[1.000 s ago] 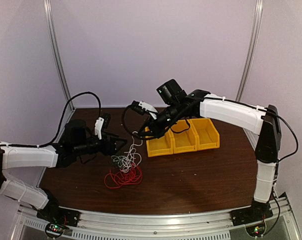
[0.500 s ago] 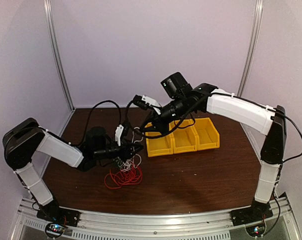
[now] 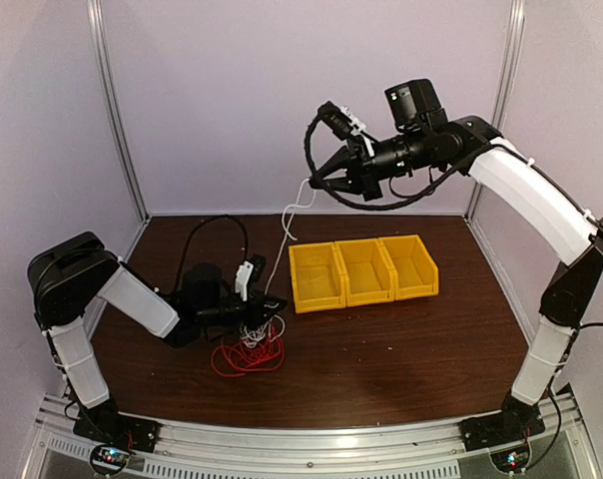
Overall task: Untangle the cables
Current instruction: Untie one of the twisted cables from the tangled cable pile.
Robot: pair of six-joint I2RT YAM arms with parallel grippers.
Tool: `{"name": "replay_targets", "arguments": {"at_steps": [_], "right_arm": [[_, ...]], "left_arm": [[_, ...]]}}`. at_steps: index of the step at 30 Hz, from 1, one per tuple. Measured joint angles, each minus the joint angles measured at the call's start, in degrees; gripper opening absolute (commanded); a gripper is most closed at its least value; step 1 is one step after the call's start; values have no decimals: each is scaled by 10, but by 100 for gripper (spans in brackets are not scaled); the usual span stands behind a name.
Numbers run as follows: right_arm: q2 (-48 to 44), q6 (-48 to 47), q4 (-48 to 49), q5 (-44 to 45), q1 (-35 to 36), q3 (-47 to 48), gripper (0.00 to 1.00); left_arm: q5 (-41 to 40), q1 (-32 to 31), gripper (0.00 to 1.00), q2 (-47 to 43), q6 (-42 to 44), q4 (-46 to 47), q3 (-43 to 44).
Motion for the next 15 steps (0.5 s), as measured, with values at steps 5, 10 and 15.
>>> {"name": "replay_targets", "arguments": {"at_steps": [5, 10, 15], "right_arm": [[-3, 9, -5, -48, -88, 37, 0], [-16, 18, -6, -79, -176, 86, 0], [-46, 33, 3, -117, -256, 122, 0]], "left_arm": [[-16, 0, 11, 20, -2, -39, 33], [-26, 1, 11, 42, -7, -83, 61], [-35, 9, 11, 78, -13, -147, 111]]}}
